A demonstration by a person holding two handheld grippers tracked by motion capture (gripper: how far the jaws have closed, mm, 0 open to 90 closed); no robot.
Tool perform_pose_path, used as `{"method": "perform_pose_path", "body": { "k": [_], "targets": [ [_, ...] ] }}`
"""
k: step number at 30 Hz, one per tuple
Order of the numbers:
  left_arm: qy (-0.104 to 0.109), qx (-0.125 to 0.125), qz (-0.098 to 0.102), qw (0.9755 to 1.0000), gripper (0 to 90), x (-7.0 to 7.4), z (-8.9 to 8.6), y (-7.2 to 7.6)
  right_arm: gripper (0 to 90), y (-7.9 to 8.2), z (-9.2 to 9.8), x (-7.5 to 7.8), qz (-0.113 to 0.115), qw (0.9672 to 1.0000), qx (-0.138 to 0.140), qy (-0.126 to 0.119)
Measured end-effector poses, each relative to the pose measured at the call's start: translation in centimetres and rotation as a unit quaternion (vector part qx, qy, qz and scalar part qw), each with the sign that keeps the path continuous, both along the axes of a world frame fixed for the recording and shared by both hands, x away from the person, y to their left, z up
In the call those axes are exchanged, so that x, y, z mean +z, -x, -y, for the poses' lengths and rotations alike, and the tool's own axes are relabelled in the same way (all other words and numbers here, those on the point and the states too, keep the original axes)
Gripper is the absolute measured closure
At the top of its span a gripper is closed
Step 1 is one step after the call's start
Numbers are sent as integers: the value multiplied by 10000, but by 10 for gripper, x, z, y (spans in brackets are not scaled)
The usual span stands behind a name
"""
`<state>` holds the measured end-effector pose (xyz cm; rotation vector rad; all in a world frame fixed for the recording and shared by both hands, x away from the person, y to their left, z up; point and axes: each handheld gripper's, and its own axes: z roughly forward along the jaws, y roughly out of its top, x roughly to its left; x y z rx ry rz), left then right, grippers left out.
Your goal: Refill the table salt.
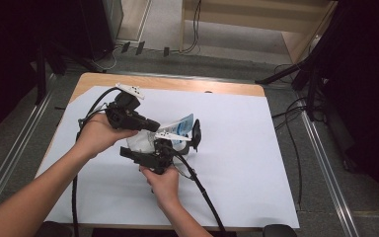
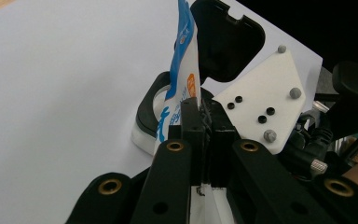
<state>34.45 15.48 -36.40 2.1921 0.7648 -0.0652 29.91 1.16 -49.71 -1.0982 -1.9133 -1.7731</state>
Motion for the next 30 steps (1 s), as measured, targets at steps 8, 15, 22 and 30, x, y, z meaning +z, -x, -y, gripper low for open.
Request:
{"method": "perform_pose_path", "body": {
  "k": [8, 15, 22, 30],
  "targets": [
    [3, -14, 4, 10000, 895, 1, 0, 0, 550, 0, 0, 1, -13, 10000, -19, -25],
    [-2, -8, 8, 10000, 895, 0, 1, 0, 545, 0, 0, 1, -1, 10000, -18, -5],
    [-18, -13, -2, 10000, 895, 0, 1, -1, 535, 1, 0, 0, 74, 9999, -30, 98],
    [-12, -10, 2, 10000, 895, 0, 2, 0, 543, 0, 1, 1, 52, 9999, -19, 83]
  ]
}}
